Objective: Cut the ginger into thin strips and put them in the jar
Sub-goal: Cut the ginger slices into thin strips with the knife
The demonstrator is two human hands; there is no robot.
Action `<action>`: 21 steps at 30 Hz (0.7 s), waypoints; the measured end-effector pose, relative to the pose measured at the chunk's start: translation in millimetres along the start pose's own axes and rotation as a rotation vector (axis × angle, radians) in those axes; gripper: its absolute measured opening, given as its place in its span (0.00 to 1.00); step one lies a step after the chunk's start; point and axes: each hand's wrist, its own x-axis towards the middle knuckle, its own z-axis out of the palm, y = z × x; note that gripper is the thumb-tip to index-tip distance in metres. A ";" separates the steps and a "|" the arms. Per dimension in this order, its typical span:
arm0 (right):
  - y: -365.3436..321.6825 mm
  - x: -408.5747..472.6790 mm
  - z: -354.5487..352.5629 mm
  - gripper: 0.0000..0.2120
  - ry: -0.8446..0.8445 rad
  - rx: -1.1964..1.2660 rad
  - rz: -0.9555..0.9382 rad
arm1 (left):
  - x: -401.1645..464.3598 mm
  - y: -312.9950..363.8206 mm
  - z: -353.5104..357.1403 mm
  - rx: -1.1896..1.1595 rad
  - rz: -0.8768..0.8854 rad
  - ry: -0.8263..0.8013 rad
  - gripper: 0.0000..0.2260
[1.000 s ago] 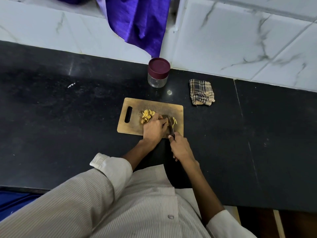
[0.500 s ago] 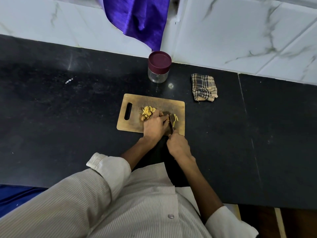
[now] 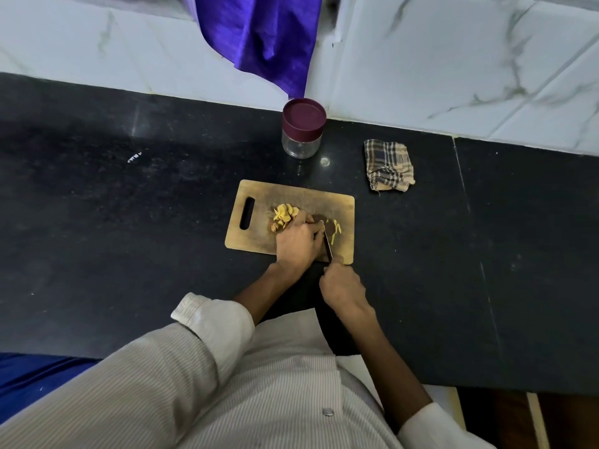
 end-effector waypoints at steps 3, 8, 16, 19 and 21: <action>2.1 -6.5 7.3 0.16 0.022 0.008 -0.006 | -1.5 -1.6 0.8 -0.018 -0.018 0.005 0.12; -5.7 1.0 2.7 0.15 0.078 0.044 -0.041 | -1.4 -1.1 1.5 -0.037 -0.006 0.001 0.12; -10.1 3.6 1.8 0.15 0.100 0.114 -0.023 | -1.7 -1.5 1.4 -0.040 -0.006 0.001 0.12; -8.7 3.4 -1.4 0.15 0.103 0.146 0.006 | -3.9 -0.3 1.7 -0.031 -0.009 0.001 0.12; -6.2 2.4 -3.5 0.14 0.098 0.163 0.017 | -5.0 -0.5 1.8 -0.032 -0.004 0.012 0.12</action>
